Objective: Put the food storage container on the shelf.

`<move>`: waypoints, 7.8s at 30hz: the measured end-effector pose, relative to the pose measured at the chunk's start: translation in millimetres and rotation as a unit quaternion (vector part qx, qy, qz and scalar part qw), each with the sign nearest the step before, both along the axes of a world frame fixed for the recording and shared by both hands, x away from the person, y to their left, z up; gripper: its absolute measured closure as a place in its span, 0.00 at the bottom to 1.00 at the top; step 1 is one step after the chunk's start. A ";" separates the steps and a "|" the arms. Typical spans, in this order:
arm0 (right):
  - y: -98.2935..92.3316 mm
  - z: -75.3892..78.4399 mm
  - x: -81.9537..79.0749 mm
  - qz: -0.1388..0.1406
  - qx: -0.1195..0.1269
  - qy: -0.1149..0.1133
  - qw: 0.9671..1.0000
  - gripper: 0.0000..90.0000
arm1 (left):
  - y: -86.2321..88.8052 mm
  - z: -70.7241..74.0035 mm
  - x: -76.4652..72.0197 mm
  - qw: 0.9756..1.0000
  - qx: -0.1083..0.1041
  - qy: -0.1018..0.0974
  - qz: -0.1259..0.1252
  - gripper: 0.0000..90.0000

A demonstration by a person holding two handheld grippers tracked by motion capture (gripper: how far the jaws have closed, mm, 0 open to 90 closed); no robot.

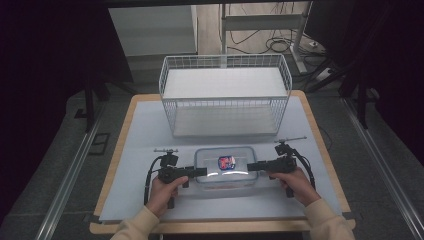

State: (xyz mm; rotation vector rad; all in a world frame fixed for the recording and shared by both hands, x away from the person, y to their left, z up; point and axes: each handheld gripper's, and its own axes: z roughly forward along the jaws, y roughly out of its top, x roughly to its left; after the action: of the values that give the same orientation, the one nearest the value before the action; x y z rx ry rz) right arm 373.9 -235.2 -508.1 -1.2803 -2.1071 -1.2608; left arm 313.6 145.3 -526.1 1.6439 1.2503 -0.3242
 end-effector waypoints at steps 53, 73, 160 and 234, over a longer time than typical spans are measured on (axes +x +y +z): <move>-3.0 22.2 -40.4 -0.032 0.012 -0.099 0.994 0.58 | 2.4 21.5 -28.3 0.995 0.028 -0.092 0.027 0.52; 3.1 47.0 -32.0 -0.034 0.027 -0.133 0.990 0.58 | 9.5 48.9 -20.8 0.991 0.032 -0.124 0.031 0.52; 18.3 203.0 93.9 -0.064 0.063 -0.181 0.979 0.57 | 25.8 219.4 114.7 0.982 0.043 -0.184 0.028 0.53; 15.4 200.4 110.9 -0.174 0.055 -0.179 0.967 0.33 | 31.2 209.7 135.2 0.984 0.032 -0.161 0.072 0.30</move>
State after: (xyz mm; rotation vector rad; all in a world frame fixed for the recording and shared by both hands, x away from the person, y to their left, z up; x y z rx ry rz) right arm 484.8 -219.8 -307.7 -1.5127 -2.0598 -1.8527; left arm 448.8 176.5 -316.4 1.5758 1.1326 0.0717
